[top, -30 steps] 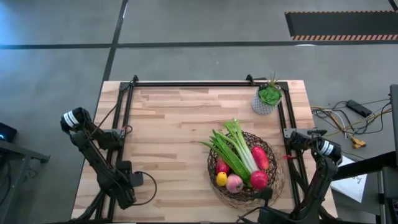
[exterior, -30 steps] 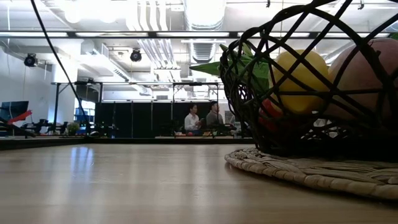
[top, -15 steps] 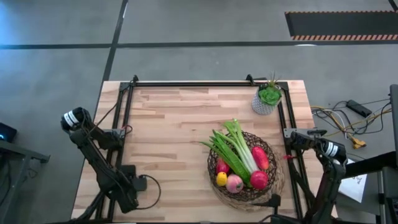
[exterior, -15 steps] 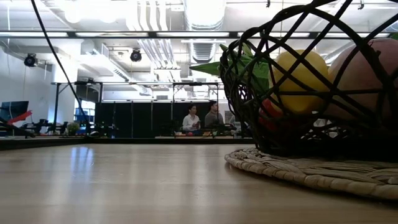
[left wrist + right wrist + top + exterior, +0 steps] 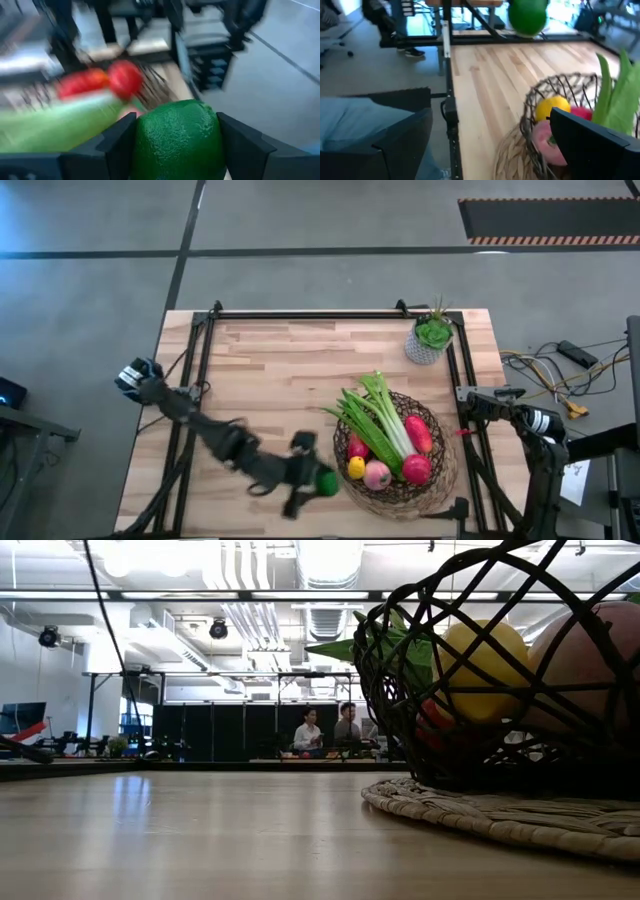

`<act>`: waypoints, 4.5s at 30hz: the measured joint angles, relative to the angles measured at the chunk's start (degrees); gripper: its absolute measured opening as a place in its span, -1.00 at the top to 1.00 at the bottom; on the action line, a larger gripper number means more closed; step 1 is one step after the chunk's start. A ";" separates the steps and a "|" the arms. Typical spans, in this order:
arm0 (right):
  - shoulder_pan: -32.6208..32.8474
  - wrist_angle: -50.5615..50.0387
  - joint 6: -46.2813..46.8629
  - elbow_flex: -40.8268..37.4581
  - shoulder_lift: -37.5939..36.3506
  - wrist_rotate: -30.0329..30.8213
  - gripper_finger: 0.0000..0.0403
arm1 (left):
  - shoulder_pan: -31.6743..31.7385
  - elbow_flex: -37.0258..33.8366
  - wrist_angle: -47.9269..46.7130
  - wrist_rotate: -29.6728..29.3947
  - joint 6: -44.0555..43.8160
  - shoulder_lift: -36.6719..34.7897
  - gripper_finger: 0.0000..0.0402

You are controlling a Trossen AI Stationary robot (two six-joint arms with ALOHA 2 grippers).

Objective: Build produce basket
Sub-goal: Put the lime into the wire basket, then return to Home Position

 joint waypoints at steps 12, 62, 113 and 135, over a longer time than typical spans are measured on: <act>-0.12 -10.15 22.61 -0.44 0.04 -9.31 -0.91 | 15.63 1.01 14.55 8.74 9.70 13.90 -0.35; -52.41 46.51 -58.27 -64.55 -79.91 -52.59 0.96 | -5.78 -52.11 -10.43 -24.40 1.21 -78.04 0.55; -68.26 63.82 -69.59 -96.13 -106.57 -70.19 0.96 | 36.23 -78.64 16.43 19.02 6.76 -91.19 1.00; -72.33 63.15 -70.55 -96.13 -103.78 -66.27 0.96 | 36.23 -78.75 16.46 18.87 6.76 -91.19 1.00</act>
